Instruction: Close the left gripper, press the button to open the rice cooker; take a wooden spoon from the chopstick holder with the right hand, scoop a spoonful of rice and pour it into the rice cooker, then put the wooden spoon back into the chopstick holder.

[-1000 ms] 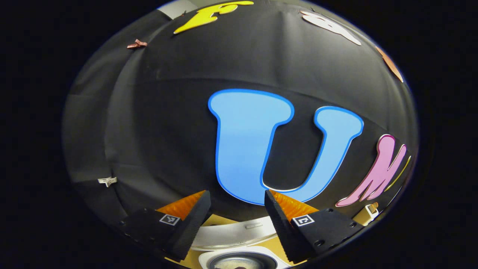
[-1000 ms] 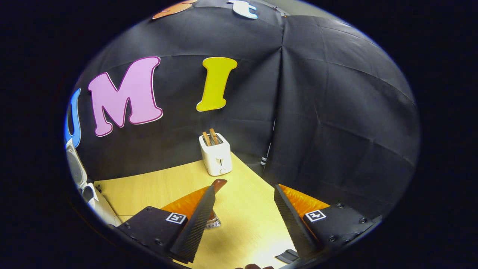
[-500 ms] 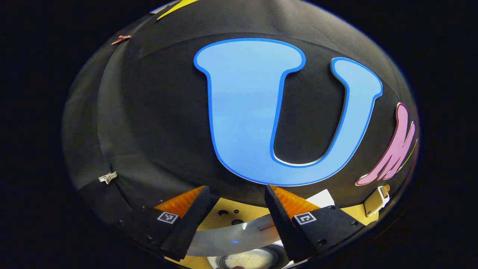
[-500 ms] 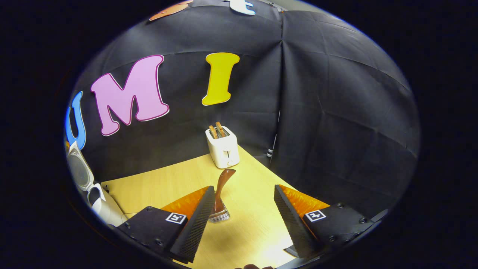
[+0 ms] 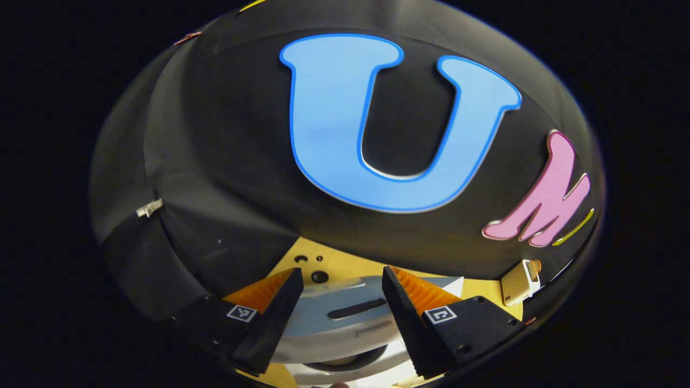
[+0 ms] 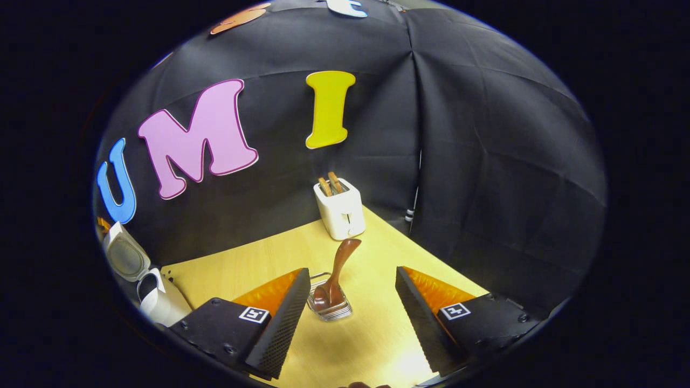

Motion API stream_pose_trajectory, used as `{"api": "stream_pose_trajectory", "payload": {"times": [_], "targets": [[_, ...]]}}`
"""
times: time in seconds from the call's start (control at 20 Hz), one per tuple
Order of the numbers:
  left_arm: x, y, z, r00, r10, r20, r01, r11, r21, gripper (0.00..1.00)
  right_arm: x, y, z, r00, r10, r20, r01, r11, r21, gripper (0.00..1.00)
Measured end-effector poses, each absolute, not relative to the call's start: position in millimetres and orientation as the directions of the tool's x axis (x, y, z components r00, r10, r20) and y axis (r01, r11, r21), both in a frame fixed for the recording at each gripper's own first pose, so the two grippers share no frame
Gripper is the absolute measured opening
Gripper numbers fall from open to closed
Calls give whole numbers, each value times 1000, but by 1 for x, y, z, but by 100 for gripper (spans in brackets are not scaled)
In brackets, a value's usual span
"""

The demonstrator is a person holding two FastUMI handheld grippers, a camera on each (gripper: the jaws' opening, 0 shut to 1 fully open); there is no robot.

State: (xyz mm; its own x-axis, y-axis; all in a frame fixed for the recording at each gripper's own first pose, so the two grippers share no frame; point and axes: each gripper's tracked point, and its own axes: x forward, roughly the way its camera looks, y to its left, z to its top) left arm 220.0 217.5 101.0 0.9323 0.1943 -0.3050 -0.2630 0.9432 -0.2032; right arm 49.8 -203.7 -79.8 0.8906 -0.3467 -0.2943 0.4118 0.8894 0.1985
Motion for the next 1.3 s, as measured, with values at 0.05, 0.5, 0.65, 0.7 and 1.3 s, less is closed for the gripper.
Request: {"api": "stream_pose_trajectory", "payload": {"times": [0.05,0.5,0.65,0.7,1.3], "targets": [[215,207,84,926,184,-330,-263,941,-215,97,49,-202,-89,887,-333,-319,411,885,218,99],[194,163,-29,865,256,-432,-325,941,-91,98,27,-185,-145,862,-254,-439,391,884,255,99],[192,156,-57,842,281,-460,-342,938,-53,99,19,-181,-154,852,-240,-464,386,888,250,99],[193,155,-58,849,297,-438,-345,938,-34,99,19,-180,-156,851,-238,-467,383,891,245,99],[191,151,-61,911,296,-287,-305,952,15,98,31,-135,-145,885,-150,-441,278,930,242,99]]}}
